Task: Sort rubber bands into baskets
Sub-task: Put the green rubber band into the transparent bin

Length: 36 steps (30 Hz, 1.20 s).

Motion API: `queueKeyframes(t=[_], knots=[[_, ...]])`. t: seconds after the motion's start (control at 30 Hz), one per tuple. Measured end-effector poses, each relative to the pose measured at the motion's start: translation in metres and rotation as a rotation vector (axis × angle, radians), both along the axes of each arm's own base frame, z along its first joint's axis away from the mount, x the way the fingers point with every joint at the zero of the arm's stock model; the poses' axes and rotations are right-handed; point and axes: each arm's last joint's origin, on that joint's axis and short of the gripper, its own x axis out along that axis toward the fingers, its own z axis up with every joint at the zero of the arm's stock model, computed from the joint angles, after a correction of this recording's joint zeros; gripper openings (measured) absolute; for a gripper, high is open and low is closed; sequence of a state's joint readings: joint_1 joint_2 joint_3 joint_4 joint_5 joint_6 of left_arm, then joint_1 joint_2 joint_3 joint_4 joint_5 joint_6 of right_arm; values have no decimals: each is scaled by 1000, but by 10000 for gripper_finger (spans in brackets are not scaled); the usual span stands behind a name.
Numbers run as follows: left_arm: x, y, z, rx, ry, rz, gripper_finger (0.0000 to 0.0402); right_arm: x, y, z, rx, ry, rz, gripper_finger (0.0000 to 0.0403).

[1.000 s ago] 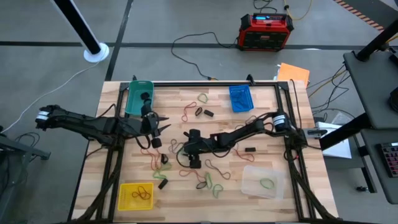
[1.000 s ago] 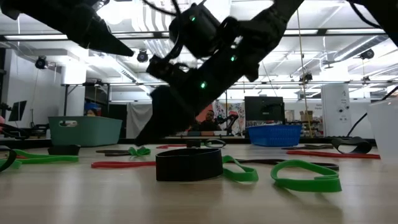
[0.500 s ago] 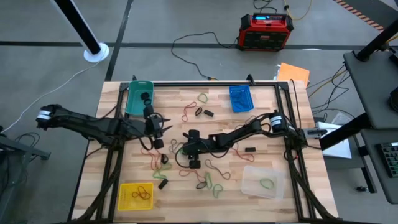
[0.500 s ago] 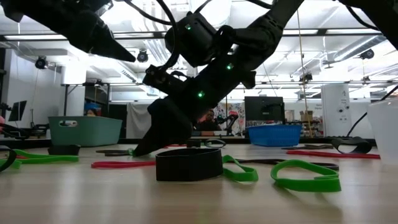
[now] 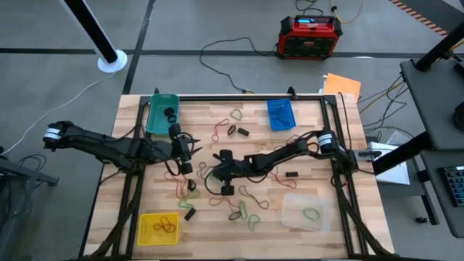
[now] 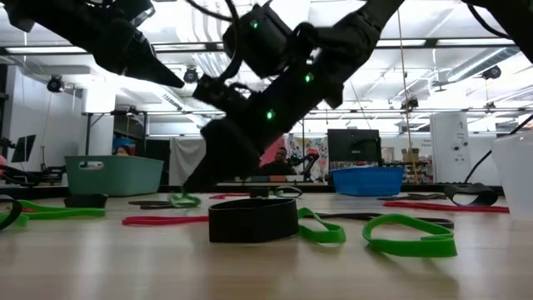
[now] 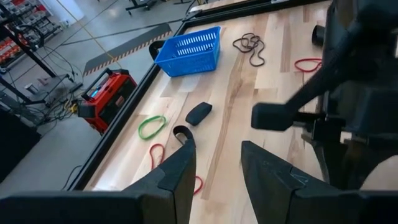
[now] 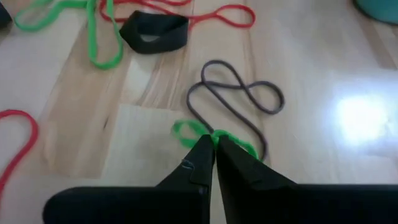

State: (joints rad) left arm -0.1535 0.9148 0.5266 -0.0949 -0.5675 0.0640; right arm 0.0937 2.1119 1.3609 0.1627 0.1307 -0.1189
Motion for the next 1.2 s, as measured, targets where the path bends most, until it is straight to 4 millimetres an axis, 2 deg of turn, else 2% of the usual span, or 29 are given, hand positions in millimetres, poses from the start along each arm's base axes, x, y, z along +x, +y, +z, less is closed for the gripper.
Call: queueKeyframes(t=[0.13,0.37,0.6,0.73,1.0,1.2], knots=[[0,0,1,-4,-10,2,113,-4,0,11,-8,25,5,9],[1,0,1,-5,-17,2,113,-29,3,55,12,140,56,9],[3,0,3,-9,-42,2,113,-77,10,114,267,296,148,9],[3,0,3,-10,-42,2,113,-108,20,136,448,401,124,9],[8,-1,-3,-19,-16,8,113,-166,52,157,663,584,-63,9],[12,-2,-10,-17,17,7,113,-204,73,149,785,706,-250,9]])
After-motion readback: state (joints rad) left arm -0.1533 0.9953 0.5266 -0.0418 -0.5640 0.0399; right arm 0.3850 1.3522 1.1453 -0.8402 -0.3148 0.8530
